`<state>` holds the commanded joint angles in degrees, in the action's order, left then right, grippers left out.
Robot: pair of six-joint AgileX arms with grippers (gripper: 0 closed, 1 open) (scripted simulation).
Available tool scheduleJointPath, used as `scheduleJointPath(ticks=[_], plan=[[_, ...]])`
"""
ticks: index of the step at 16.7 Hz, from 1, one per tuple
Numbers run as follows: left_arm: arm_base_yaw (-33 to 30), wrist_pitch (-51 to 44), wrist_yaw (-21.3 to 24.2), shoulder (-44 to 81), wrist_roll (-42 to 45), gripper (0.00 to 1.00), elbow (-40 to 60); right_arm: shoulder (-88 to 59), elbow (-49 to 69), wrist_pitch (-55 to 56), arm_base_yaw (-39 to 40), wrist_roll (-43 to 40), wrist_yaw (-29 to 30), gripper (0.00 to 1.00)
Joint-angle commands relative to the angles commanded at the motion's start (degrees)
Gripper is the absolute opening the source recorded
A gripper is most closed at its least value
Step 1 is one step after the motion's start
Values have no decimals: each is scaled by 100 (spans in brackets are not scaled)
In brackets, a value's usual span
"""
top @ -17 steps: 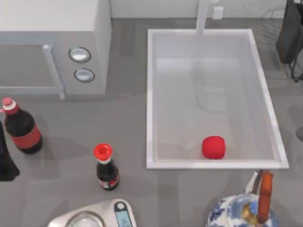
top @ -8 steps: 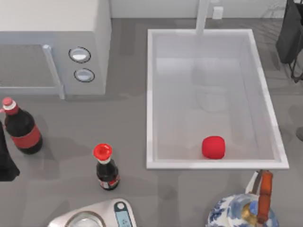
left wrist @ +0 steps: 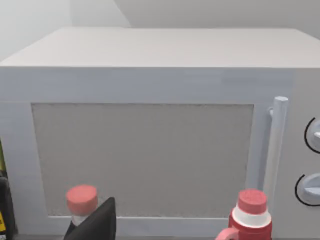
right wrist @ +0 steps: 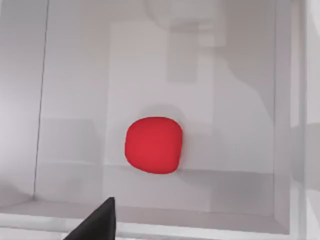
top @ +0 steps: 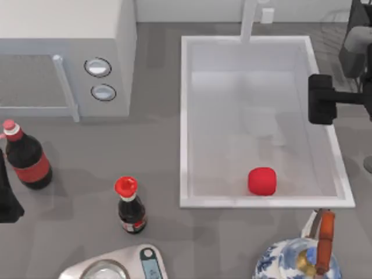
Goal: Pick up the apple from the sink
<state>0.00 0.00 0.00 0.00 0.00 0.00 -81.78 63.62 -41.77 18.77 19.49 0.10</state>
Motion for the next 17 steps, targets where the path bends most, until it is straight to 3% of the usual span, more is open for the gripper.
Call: scheduleJointPath(ticks=[8, 17], plan=[[0, 0, 0, 0, 0, 100, 0, -3591, 2626, -1713, 770, 799, 4, 100], [0, 0, 0, 0, 0, 100, 0, -4037, 2952, -1920, 845, 903, 3, 100]])
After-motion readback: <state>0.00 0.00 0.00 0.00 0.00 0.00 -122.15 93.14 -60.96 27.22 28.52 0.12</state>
